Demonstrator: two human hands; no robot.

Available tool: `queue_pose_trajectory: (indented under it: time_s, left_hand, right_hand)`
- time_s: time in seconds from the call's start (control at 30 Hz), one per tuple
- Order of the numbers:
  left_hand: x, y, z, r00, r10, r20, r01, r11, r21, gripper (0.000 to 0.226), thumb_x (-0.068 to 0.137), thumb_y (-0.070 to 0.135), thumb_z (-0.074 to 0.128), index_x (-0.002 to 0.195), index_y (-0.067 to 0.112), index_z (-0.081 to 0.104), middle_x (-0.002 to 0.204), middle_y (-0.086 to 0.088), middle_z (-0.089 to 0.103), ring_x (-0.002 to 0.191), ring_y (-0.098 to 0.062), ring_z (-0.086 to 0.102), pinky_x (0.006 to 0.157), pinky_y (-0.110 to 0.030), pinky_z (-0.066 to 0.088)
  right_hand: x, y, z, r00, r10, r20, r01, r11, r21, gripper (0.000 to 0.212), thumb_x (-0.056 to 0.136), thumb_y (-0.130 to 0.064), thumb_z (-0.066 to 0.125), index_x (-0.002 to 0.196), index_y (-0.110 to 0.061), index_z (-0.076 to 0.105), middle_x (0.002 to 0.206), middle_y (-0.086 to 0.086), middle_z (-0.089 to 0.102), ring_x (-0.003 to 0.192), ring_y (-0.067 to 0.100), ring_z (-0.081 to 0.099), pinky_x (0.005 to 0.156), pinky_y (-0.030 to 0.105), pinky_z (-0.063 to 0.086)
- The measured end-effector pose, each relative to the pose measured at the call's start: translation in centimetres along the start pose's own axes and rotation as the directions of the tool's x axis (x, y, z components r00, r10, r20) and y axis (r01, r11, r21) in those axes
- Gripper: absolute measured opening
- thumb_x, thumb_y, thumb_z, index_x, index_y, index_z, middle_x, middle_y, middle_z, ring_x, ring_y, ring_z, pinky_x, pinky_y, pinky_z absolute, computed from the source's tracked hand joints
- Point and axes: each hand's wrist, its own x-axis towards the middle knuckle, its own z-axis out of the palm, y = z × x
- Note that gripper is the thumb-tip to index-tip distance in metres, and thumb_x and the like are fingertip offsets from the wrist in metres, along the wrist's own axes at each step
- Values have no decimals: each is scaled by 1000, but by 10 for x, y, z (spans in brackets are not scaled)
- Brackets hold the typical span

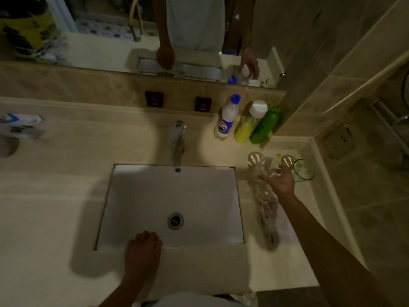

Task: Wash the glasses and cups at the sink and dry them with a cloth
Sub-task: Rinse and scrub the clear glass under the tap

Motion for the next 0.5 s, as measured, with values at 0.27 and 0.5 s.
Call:
queue_pose_trajectory:
  time_s: [0.27,0.5]
  left_hand:
    - [31,20,-41,919,-279,279,391,538,-747,19,96,14,56,98,22,73,99,-6,75,94,-28,69,87,-40,53]
    - [50,58,-125,956,1,293,293,32,-956,22,90,14,58,102,23,75,100,6,77,92,-8,69,81,-22,53]
  right_hand:
    - [-88,-8,12,944,-49,325,-13,983,183,87,51,-14,95,126,-15,52,110,4,60,101,21,58,84,37,55]
    - [-148,-28,70,754,-50,655,-240,907,345,76,52,-28,90,121,-25,57,110,13,63,98,24,66,82,37,53]
